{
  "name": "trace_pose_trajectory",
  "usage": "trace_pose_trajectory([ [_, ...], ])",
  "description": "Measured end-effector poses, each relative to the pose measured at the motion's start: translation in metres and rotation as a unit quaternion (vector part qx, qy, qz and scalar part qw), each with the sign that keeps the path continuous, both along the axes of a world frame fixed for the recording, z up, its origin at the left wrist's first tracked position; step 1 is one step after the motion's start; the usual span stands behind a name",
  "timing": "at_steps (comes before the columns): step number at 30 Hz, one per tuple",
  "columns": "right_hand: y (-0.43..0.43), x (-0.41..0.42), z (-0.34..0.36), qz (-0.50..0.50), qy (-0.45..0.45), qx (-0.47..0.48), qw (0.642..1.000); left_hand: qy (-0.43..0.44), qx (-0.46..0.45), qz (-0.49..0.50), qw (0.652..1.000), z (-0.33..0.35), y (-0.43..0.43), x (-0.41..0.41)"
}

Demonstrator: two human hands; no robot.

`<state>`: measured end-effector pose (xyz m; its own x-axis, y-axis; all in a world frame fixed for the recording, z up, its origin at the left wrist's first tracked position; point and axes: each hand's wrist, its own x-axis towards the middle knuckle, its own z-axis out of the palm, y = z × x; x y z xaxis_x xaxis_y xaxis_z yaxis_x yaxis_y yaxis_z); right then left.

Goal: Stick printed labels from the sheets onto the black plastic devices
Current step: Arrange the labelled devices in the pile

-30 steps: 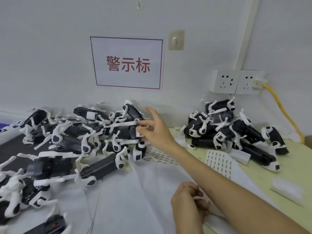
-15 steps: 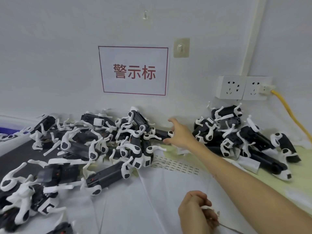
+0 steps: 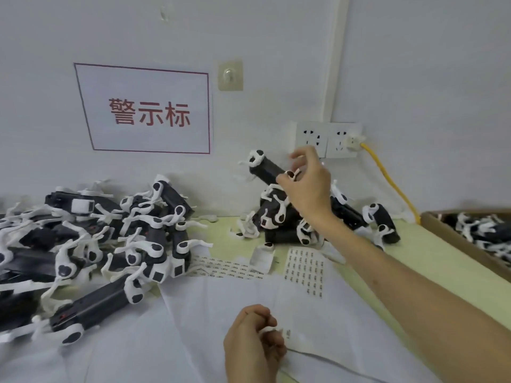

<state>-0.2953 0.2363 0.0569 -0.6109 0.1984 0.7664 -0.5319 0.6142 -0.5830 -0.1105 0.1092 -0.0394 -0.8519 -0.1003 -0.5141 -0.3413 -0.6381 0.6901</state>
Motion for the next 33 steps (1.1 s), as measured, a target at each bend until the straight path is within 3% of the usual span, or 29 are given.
trace_pose_trajectory([
  [4,0.063,0.002,0.028,-0.105,0.061,-0.095,0.988,0.004,-0.005,0.000,1.000,0.004,0.003,0.003],
  [10,0.132,0.004,0.009,-0.196,0.029,-0.142,0.970,0.021,0.002,0.002,1.000,0.007,0.003,0.006],
  [14,0.148,-0.009,-0.004,-0.213,-0.058,-0.083,0.972,0.022,0.000,0.001,1.000,0.006,0.003,0.007],
  [18,0.163,-0.020,-0.007,-0.186,-0.250,-0.004,0.950,0.023,0.003,-0.002,1.000,0.006,0.001,0.006],
  [22,0.174,-0.013,-0.010,-0.210,-0.286,-0.014,0.935,0.028,0.006,-0.004,1.000,0.006,0.001,0.007],
  [25,0.161,0.000,-0.015,-0.236,-0.235,0.008,0.943,0.028,0.003,-0.004,1.000,0.006,0.003,0.008],
  [28,0.111,0.014,-0.022,-0.133,-0.130,0.017,0.982,0.028,0.007,-0.006,1.000,0.006,0.003,0.009],
  [33,0.009,0.034,-0.022,-0.043,-0.017,0.033,0.998,0.016,0.009,-0.010,1.000,0.007,0.001,0.009],
])
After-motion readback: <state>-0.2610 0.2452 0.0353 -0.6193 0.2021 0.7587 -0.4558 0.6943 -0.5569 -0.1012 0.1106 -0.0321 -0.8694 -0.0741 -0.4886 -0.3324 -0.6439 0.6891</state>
